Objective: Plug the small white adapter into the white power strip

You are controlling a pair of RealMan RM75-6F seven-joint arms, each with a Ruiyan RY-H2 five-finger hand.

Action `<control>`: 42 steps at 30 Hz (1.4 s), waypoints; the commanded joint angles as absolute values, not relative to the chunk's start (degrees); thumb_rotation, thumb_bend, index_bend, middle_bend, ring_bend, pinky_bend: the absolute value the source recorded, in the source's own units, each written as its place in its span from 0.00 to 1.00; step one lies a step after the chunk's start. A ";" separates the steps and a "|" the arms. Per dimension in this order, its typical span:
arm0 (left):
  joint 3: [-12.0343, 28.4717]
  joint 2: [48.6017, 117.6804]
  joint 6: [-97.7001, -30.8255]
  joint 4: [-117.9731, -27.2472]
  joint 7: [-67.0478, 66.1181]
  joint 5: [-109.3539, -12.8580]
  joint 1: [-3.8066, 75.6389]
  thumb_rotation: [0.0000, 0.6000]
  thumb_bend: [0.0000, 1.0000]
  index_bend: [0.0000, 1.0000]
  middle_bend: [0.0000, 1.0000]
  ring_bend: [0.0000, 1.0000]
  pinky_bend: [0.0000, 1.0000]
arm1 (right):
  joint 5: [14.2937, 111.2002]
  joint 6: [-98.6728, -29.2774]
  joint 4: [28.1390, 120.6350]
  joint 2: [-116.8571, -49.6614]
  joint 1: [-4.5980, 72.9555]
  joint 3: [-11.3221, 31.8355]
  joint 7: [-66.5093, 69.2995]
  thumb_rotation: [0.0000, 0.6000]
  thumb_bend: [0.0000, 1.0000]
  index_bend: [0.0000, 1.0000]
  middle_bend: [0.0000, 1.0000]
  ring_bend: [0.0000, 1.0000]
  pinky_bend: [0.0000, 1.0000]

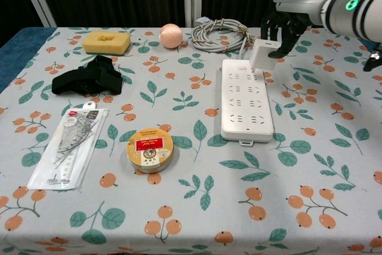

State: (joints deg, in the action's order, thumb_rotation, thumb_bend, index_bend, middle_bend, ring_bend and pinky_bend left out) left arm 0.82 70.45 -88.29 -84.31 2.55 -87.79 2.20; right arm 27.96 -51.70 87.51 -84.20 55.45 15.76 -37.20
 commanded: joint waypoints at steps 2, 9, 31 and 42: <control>0.91 70.88 -88.28 -83.45 2.57 -87.36 2.02 1.00 0.09 0.02 0.02 0.00 0.00 | 23.49 -53.52 86.07 -87.04 58.71 15.54 -40.73 1.00 0.55 0.74 0.69 0.45 0.17; 0.87 71.28 -88.52 -82.57 3.58 -87.46 1.80 1.00 0.09 0.02 0.02 0.00 0.00 | 19.97 -55.85 85.89 -87.76 60.63 14.80 -43.51 1.00 0.57 0.75 0.69 0.45 0.15; 1.00 71.70 -88.49 -82.02 4.00 -87.62 1.85 1.00 0.09 0.02 0.02 0.00 0.00 | 16.94 -55.53 84.21 -89.54 63.14 14.21 -44.47 1.00 0.57 0.75 0.69 0.45 0.13; 0.98 72.16 -88.29 -81.20 4.61 -87.54 1.84 1.00 0.09 0.02 0.02 0.00 0.00 | 16.64 -55.81 83.44 -90.95 64.21 13.83 -45.20 1.00 0.57 0.75 0.69 0.45 0.13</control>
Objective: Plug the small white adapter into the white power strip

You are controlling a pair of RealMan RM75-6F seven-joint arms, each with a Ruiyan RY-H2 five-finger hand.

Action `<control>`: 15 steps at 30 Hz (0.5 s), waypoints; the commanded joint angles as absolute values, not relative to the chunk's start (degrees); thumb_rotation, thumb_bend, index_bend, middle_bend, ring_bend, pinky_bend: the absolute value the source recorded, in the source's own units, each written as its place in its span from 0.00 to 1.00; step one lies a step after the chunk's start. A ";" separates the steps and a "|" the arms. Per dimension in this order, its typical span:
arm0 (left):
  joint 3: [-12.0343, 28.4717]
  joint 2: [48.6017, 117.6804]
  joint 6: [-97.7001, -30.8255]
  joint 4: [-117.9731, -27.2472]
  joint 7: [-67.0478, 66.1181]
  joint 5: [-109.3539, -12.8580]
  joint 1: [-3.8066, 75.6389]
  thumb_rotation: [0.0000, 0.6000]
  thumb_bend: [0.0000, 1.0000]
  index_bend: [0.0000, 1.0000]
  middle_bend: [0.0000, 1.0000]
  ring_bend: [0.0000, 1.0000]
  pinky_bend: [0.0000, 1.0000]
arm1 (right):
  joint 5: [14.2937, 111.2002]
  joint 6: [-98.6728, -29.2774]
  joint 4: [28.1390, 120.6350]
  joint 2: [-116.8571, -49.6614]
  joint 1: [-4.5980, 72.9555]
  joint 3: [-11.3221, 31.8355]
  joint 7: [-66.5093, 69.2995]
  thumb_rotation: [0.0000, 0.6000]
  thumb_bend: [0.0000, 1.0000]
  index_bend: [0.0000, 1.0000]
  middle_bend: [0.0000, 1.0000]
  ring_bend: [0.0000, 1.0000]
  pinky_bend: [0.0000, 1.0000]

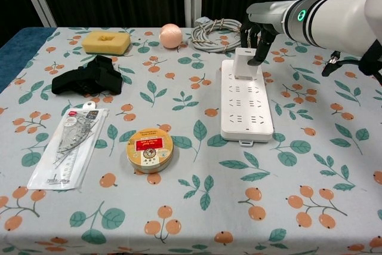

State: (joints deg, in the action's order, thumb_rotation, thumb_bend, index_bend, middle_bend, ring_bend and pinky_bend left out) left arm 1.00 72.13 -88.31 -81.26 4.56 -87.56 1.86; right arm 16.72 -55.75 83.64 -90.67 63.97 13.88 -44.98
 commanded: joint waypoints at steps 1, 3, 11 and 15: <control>0.96 72.18 -88.30 -81.14 4.67 -87.52 1.81 1.00 0.09 0.02 0.02 0.00 0.00 | 16.64 -55.83 83.31 -91.14 64.35 13.82 -45.32 1.00 0.57 0.75 0.69 0.45 0.13; 0.96 72.23 -88.34 -81.04 4.81 -87.46 1.73 1.00 0.09 0.02 0.02 0.00 0.00 | 16.51 -55.98 83.07 -91.52 64.71 13.68 -45.84 1.00 0.57 0.75 0.69 0.45 0.13; 0.90 72.60 -88.11 -80.48 5.32 -87.43 1.75 1.00 0.09 0.02 0.02 0.00 0.00 | 15.55 -56.51 81.92 -93.07 65.55 13.10 -47.56 1.00 0.57 0.75 0.69 0.46 0.12; 0.88 72.85 -88.09 -80.11 5.62 -87.39 1.70 1.00 0.09 0.02 0.02 0.00 0.00 | 15.22 -56.69 81.38 -93.84 65.91 12.82 -48.47 1.00 0.57 0.75 0.69 0.46 0.12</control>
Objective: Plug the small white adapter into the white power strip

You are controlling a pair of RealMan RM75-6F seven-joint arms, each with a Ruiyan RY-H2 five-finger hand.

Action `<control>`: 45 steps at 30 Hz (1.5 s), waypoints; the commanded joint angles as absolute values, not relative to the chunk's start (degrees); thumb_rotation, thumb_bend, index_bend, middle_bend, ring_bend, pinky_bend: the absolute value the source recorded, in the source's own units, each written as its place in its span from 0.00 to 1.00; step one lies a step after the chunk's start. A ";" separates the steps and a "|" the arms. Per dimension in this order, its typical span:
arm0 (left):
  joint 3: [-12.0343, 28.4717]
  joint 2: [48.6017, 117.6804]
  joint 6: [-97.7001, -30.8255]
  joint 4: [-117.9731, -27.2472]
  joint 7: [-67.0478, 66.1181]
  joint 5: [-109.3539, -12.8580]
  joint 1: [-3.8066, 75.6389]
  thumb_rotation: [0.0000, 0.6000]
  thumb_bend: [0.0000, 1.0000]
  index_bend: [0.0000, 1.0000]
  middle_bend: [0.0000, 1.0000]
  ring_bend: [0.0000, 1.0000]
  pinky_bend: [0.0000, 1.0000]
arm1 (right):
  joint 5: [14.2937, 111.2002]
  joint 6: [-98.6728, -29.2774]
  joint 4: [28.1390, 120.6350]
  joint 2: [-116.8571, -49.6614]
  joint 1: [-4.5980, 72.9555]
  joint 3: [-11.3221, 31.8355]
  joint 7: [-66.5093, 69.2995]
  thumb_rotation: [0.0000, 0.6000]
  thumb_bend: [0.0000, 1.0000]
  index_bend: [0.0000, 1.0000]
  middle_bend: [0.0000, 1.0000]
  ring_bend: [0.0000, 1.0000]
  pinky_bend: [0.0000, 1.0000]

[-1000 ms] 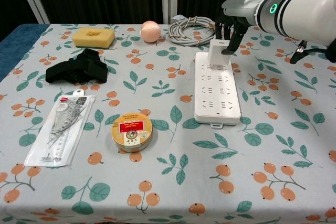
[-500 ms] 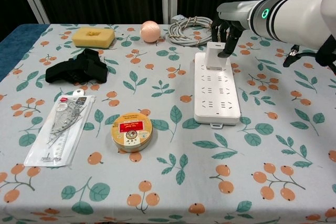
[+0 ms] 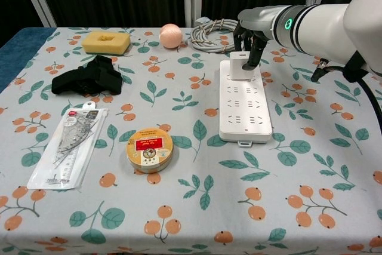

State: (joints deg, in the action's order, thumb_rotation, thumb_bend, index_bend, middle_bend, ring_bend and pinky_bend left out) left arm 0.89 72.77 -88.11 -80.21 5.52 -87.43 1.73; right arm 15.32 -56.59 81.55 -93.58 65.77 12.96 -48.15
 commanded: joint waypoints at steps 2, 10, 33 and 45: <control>0.86 72.93 -88.07 -79.96 5.74 -87.37 1.68 1.00 0.09 0.02 0.02 0.00 0.00 | 15.13 -56.77 81.22 -94.14 66.01 12.71 -48.79 1.00 0.57 0.75 0.69 0.46 0.11; 0.79 73.37 -88.06 -79.23 6.31 -87.48 1.64 1.00 0.09 0.02 0.02 0.00 0.00 | 15.39 -57.76 81.51 -94.57 65.71 12.35 -49.44 1.00 0.57 0.75 0.69 0.46 0.10; 1.00 72.96 -88.71 -80.33 5.20 -87.85 1.64 1.00 0.09 0.02 0.02 0.00 0.00 | 16.68 -55.78 86.27 -89.99 63.86 12.25 -47.11 1.00 0.32 0.24 0.30 0.18 0.00; 1.10 72.05 -88.85 -81.85 4.19 -87.98 1.71 1.00 0.09 0.02 0.02 0.00 0.00 | 24.61 -55.59 100.63 -77.98 57.46 13.82 -36.19 1.00 0.33 0.20 0.29 0.12 0.00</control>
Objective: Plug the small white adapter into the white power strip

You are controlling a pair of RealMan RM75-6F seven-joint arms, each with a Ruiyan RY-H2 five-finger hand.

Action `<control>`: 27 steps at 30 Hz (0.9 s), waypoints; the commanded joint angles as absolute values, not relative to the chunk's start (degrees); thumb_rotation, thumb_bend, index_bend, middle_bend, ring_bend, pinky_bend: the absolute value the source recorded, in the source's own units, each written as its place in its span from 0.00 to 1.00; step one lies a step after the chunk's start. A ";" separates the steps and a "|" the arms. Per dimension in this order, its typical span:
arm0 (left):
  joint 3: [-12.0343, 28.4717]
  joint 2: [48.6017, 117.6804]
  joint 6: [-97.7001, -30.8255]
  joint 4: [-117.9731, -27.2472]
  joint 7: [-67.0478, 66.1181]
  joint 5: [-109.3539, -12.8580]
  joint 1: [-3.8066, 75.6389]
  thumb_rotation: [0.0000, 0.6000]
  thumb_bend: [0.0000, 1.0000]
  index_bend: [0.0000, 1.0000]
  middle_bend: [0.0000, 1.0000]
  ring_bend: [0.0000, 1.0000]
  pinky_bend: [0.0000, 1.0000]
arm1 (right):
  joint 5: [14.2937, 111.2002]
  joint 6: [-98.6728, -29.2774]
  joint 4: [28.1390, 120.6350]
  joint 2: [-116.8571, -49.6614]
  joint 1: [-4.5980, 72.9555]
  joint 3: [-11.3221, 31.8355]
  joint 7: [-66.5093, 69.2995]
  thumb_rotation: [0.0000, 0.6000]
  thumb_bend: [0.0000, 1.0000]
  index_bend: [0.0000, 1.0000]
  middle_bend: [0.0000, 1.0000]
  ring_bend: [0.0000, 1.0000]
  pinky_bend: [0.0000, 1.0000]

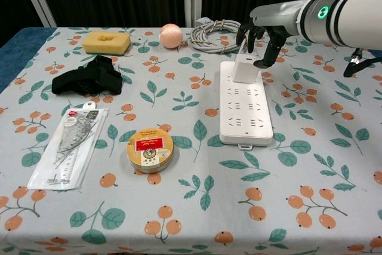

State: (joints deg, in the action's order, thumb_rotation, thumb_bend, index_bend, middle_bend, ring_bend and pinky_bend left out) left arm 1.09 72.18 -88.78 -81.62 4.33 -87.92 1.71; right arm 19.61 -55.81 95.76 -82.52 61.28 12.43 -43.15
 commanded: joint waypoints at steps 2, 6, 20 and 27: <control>1.08 71.91 -88.89 -82.17 4.04 -88.08 1.74 1.00 0.09 0.02 0.02 0.00 0.00 | 28.59 -55.26 101.52 -77.25 54.63 15.63 -29.40 1.00 0.33 0.26 0.35 0.16 0.00; 1.08 71.78 -88.72 -82.95 3.44 -88.25 1.93 1.00 0.09 0.02 0.02 0.00 0.00 | 40.26 -52.85 98.08 -80.70 47.46 20.05 -7.88 1.00 0.34 0.53 0.54 0.39 0.26; 1.00 71.57 -87.71 -83.96 2.93 -87.90 2.34 1.00 0.09 0.02 0.02 0.00 0.00 | 59.26 -38.62 76.85 -96.60 41.12 28.29 45.15 1.00 0.77 1.00 0.99 1.00 1.00; 1.09 71.72 -87.64 -83.48 3.61 -87.18 2.08 1.00 0.09 0.02 0.02 0.00 0.00 | 68.33 -38.16 68.81 -101.57 41.90 27.83 57.76 1.00 0.86 1.00 1.00 1.00 1.00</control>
